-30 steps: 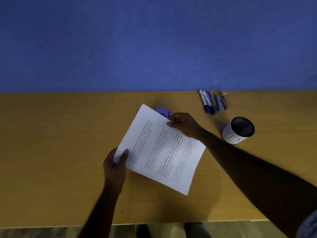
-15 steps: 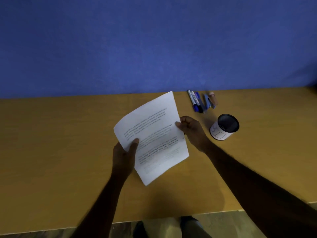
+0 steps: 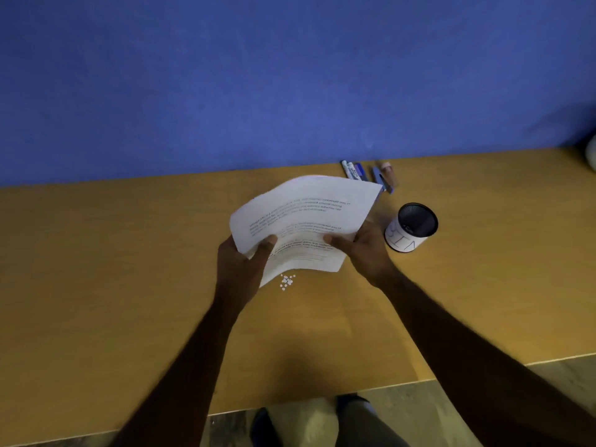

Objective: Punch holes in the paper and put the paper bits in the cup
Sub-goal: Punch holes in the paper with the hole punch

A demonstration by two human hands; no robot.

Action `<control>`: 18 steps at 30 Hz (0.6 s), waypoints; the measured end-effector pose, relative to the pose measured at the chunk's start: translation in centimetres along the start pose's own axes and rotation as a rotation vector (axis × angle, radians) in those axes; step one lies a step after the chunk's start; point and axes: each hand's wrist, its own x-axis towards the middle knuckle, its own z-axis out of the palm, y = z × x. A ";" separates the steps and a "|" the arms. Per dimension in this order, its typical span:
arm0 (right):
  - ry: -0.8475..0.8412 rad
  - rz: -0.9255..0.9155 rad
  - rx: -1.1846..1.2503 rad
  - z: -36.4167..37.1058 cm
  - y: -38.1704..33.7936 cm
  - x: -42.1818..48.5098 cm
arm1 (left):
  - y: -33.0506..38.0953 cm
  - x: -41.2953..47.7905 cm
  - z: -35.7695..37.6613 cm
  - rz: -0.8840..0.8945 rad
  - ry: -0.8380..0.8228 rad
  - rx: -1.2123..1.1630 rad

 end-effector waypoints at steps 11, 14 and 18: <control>0.007 0.038 -0.038 -0.1 0.1 -0.2 | -0.4 0.0 -0.9 0.017 -0.006 0.050; 0.039 0.017 -0.055 0.3 -0.3 -0.2 | 0.3 -0.2 -0.5 0.020 0.025 -0.002; 0.055 -0.032 -0.042 0.4 -1.1 -0.2 | 1.0 0.1 -0.4 0.073 0.041 -0.018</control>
